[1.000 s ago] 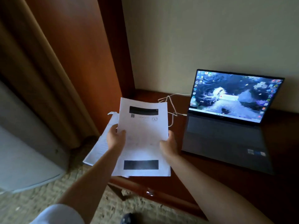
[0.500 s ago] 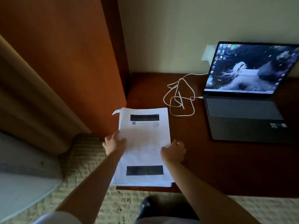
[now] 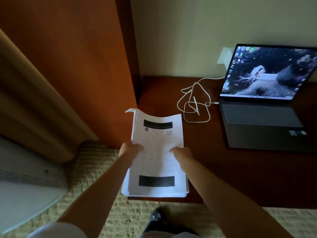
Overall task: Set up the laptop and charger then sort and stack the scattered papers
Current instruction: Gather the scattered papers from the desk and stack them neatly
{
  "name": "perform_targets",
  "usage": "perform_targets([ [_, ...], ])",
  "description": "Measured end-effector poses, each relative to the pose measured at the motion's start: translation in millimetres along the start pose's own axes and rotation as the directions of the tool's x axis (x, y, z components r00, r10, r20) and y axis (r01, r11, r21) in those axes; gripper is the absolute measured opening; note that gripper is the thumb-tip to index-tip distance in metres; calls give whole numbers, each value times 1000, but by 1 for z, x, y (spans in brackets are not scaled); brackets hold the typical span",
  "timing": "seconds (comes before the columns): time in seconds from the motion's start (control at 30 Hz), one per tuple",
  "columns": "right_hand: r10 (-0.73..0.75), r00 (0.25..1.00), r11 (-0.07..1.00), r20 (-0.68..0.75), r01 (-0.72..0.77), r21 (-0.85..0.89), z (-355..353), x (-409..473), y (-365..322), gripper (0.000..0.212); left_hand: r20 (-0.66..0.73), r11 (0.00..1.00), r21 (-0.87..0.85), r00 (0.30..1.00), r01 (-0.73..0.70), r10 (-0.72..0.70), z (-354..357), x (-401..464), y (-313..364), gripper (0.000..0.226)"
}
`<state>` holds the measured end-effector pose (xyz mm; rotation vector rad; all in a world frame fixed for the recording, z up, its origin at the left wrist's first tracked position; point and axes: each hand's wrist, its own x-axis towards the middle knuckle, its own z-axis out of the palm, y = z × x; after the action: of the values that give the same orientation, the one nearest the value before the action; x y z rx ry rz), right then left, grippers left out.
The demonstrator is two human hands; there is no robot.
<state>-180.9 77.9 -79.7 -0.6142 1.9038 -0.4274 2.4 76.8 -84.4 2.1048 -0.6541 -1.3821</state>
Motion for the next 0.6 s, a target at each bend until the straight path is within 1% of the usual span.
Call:
perform_targets([
  [0.03,3,1000,1000,27,-3,14,-2,1,1,52,58,1000,19,998,-12,10,1,-2,2,31],
  [0.07,-7,1000,1000,25,7,-13,-2,2,3,56,87,998,43,996,-36,32,1,-3,1,34],
  [0.13,-61,998,984,-17,57,-169,-4,-3,7,64,82,994,42,992,-102,98,2,-7,-4,37],
  [0.17,-92,995,982,-26,86,-166,-5,-1,9,65,74,991,9,989,-131,130,1,-11,-6,38],
  [0.2,-108,994,989,-1,107,-97,-8,-1,11,64,80,985,-39,982,-169,172,-1,-20,-6,40],
  [0.23,-131,991,991,38,129,41,-13,-1,10,60,91,970,-102,969,-220,229,-5,-26,-7,42],
  [0.3,-219,971,942,99,184,281,-28,-7,5,48,120,919,-226,927,-322,354,-17,-40,-4,44],
  [0.33,-287,950,908,122,229,351,-36,-12,0,45,135,890,-280,904,-359,407,-24,-48,1,44],
  [0.4,-432,893,839,129,346,420,-49,-26,-13,44,146,843,-322,857,-431,494,-34,-61,14,45],
  [0.47,-537,837,768,105,433,473,-56,-46,-28,39,114,794,-323,812,-515,572,-39,-75,29,45],
  [0.53,-593,801,709,80,473,523,-61,-63,-40,32,38,736,-336,773,-587,634,-42,-86,41,44],
  [0.6,-625,778,673,64,495,550,-68,-74,-46,25,-33,708,-323,755,-628,654,-44,-95,46,42],
])
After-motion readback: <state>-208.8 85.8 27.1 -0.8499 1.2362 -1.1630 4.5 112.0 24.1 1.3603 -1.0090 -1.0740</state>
